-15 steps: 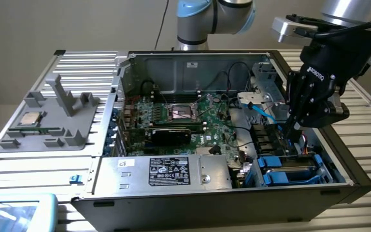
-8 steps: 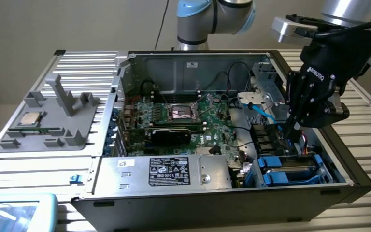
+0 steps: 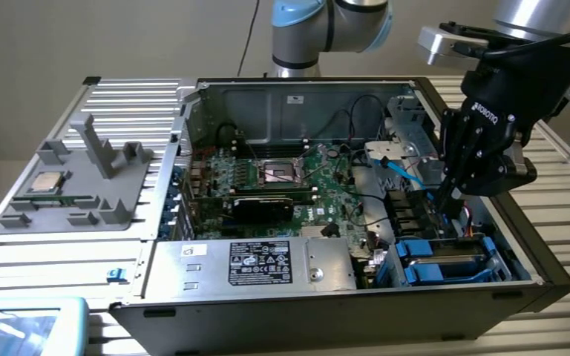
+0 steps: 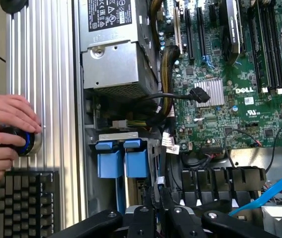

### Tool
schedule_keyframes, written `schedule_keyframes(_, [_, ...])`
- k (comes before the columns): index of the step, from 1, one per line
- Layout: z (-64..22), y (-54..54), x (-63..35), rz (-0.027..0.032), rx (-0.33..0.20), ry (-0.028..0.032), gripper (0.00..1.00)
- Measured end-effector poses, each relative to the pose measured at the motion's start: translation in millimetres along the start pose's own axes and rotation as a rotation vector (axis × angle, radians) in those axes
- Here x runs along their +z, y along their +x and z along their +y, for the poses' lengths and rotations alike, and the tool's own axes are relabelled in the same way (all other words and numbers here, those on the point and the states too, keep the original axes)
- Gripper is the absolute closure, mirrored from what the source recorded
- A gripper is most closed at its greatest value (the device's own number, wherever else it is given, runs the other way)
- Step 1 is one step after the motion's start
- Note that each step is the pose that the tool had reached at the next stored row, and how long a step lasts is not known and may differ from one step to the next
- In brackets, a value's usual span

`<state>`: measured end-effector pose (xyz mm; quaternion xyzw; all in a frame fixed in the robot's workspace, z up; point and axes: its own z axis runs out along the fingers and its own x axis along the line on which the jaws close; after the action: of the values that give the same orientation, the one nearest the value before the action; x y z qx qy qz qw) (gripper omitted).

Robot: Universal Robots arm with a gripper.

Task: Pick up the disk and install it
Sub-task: 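Insert the first disk wire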

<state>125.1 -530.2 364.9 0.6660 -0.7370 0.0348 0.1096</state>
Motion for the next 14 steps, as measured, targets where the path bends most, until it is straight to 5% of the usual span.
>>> schedule_keyframes(3, [1.0, 3.6, 0.9, -0.0092, -0.001, -0.0006, 0.84])
schedule_keyframes(4, [1.0, 5.5, 1.3, -0.0187, -0.002, -0.0015, 0.84])
schedule_keyframes(6, [0.8, 9.1, 2.1, -0.0489, -0.006, -0.0041, 0.84])
schedule_keyframes(8, [0.3, 14.0, 3.4, -0.0685, -0.008, -0.0059, 0.84])
schedule_keyframes(14, [-0.2, 20.6, 8.0, -0.0722, -0.008, -0.0059, 0.84])
